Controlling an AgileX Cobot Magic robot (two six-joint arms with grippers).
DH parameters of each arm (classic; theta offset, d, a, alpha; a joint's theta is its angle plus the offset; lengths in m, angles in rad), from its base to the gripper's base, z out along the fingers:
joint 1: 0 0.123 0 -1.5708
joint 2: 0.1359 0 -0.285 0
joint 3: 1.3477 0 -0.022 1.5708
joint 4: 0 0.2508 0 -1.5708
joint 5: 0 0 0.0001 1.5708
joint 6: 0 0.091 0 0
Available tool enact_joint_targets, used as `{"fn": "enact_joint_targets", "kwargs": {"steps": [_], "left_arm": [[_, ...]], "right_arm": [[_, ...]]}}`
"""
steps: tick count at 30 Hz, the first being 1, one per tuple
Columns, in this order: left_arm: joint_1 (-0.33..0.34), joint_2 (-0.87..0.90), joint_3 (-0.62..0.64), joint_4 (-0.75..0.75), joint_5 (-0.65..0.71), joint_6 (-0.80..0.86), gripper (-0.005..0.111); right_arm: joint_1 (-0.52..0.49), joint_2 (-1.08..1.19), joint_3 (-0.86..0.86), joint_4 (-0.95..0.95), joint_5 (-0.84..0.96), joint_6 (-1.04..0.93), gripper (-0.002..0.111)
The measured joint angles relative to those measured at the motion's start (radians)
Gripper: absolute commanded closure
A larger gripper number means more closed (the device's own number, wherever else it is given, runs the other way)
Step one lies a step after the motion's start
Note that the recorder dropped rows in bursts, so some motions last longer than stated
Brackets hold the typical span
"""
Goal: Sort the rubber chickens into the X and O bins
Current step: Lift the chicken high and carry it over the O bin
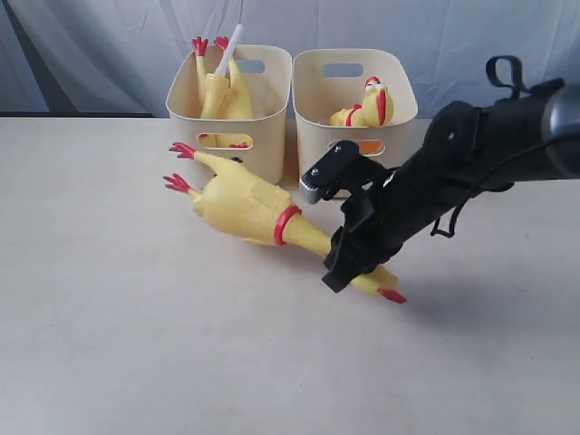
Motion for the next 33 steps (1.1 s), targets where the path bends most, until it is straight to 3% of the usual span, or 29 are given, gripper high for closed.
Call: {"fn": "enact_joint_targets", "kwargs": {"steps": [9, 16, 22, 33], "left_arm": [[0.000, 0.000, 0.000, 0.000, 0.000, 0.000, 0.107], [0.000, 0.000, 0.000, 0.000, 0.000, 0.000, 0.107], [0.000, 0.000, 0.000, 0.000, 0.000, 0.000, 0.107], [0.000, 0.000, 0.000, 0.000, 0.000, 0.000, 0.107]], "right_arm": [[0.000, -0.232, 0.000, 0.061, 0.105, 0.002, 0.109], [0.000, -0.402, 0.000, 0.065, 0.059, 0.027, 0.109], [0.000, -0.473, -0.004, -0.275, -0.160, 0.259, 0.109], [0.000, -0.432, -0.188, -1.159, 0.054, 0.896, 0.109]]}}
